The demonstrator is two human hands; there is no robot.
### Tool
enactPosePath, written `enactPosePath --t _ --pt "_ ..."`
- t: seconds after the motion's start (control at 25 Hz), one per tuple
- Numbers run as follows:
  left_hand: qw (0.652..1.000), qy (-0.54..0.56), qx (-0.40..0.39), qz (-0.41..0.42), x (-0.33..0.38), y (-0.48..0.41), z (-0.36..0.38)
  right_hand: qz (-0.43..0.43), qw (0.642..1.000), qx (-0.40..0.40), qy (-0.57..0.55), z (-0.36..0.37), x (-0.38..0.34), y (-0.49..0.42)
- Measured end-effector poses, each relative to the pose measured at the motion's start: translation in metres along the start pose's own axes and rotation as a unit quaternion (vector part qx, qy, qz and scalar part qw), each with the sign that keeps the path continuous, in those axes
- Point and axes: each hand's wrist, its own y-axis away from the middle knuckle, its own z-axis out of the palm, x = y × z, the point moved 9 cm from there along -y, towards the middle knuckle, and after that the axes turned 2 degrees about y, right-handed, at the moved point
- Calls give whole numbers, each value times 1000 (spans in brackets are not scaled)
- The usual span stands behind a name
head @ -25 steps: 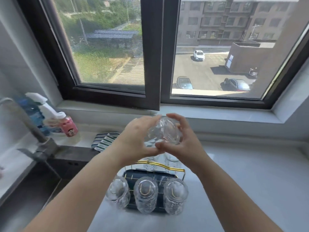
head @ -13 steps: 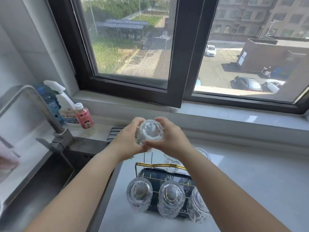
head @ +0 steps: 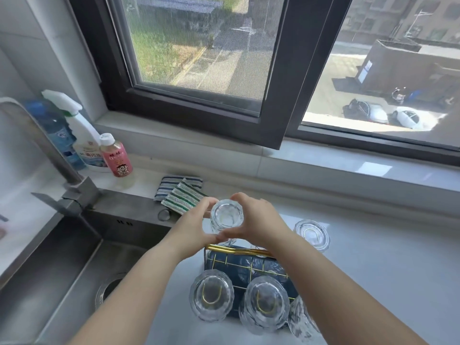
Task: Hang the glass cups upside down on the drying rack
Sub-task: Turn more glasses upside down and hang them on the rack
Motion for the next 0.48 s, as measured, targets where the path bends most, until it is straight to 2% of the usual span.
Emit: enactPosePath --t 0.28,0.48 --pt "1000 -3 -16 -22 -12 -3 9 3 996 -57 70 12 2 -7" --pt "1000 -3 -16 -16 -12 -4 9 8 996 -70 56 14 4 -9"
